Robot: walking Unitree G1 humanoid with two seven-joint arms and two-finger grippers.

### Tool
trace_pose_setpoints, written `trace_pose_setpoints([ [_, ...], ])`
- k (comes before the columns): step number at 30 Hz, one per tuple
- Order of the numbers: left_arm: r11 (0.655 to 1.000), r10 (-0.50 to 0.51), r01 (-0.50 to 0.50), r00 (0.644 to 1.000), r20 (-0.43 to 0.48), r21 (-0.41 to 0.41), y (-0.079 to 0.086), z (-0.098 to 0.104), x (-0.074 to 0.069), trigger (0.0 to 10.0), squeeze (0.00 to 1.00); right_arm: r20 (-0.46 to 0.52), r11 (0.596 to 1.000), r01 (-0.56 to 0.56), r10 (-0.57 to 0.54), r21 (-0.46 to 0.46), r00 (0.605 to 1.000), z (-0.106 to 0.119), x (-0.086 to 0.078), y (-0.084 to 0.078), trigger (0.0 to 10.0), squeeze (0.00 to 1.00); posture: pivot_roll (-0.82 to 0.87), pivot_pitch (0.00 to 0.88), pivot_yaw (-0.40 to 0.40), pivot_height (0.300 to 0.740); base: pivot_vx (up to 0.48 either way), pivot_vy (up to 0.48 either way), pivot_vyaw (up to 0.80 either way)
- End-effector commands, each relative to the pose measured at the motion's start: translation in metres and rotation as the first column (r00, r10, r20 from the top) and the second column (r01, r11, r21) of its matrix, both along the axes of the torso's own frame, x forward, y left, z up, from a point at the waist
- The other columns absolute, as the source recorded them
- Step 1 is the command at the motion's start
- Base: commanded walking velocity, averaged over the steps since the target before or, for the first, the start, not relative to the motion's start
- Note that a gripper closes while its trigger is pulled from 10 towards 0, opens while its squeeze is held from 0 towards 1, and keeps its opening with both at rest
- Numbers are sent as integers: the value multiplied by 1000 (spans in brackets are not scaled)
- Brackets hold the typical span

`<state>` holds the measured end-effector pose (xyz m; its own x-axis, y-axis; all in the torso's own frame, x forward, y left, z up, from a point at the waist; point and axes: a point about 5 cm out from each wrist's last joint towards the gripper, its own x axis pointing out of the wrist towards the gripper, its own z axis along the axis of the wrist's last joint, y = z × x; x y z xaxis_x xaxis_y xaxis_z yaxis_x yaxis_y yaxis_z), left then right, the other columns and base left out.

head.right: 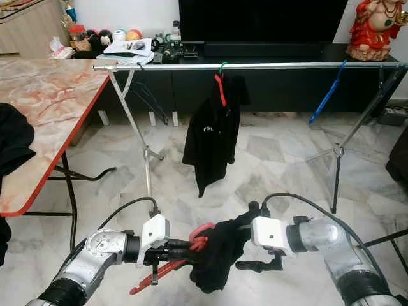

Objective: Hang hanger

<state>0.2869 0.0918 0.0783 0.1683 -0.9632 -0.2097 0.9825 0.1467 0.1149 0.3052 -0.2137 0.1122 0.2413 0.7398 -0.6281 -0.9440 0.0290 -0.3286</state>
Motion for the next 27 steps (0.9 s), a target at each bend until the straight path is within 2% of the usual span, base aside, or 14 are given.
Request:
trace_pose_setpoints([
  [1,999,-49,49,999,17,-6,-5,5,-1,10000,0,56,1000,-14,13,24,998,14,6,1,10000,0,-53,95,37,740,0,0,0],
  [7,999,-48,48,999,13,-5,-4,3,-2,10000,0,4,997,-64,65,-32,998,17,-6,-12,10000,0,-61,88,35,740,0,0,0],
  [11,999,-52,52,999,9,-2,-4,3,-2,10000,0,9,997,-71,71,-11,997,26,-8,-15,10000,0,-61,88,35,740,0,0,0],
  [16,998,-57,57,998,5,3,-5,2,-2,10000,0,-36,996,-89,89,7,995,33,-11,-19,10000,0,-68,81,38,740,0,0,0],
  [24,998,-69,69,998,9,-3,-8,4,-2,10000,0,-74,995,-100,99,-11,992,12,-13,-7,10000,0,-54,89,33,740,0,0,0],
  [27,997,-74,74,997,16,3,-8,5,-2,10000,0,-41,993,-88,86,-75,995,2,-9,-3,10000,0,-46,91,30,740,0,0,0],
])
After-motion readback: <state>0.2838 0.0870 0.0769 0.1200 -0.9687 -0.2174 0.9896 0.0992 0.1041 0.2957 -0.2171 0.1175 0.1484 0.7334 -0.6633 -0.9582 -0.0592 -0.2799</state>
